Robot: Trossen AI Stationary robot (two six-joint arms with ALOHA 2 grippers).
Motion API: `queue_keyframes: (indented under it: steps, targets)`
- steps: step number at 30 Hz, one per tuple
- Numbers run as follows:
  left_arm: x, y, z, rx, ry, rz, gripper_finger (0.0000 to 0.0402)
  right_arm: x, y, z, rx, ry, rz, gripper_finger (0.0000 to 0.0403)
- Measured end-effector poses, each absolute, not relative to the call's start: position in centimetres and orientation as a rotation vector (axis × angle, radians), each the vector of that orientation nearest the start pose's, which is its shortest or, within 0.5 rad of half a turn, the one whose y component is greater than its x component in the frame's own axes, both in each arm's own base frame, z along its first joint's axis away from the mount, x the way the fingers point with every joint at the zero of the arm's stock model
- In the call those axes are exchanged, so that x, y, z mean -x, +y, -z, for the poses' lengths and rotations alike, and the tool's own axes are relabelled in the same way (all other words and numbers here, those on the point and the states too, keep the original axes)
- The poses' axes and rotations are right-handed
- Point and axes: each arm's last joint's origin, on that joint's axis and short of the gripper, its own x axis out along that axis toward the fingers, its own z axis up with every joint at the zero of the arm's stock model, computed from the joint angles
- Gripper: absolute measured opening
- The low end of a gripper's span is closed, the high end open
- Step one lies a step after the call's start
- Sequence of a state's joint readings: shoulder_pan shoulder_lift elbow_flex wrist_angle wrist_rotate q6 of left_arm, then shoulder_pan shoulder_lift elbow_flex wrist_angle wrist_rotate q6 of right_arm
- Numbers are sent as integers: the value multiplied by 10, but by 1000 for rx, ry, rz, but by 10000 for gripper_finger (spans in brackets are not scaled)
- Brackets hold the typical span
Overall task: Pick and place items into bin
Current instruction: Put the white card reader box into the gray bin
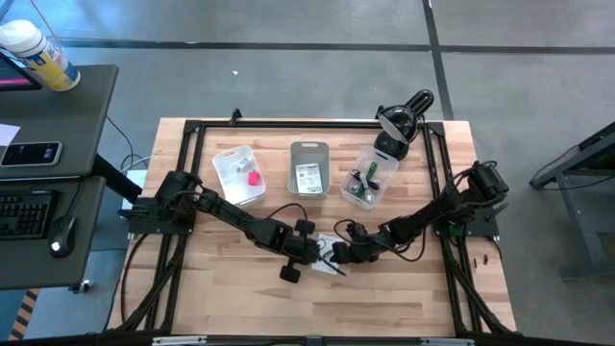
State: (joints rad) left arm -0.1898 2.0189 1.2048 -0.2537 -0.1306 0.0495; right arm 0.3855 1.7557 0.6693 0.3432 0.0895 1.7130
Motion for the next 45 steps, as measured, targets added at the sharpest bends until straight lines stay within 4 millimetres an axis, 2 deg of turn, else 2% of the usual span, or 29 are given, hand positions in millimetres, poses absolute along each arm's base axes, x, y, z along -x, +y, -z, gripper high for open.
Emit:
queue_keyframes:
  steps: [8,23,33,45]
  targets:
    - [-379,-66,-141,-280,1042,31,0,-284,113,-108,-1429,751,415,222]
    - [-391,-70,-149,-257,898,63,0,-284,111,-107,-1419,753,425,222]
    - [-394,-73,-127,-227,949,132,0,-286,111,-107,-1427,730,406,222]
    - [-392,-73,-122,-228,988,145,0,-293,114,-103,-1427,681,341,222]
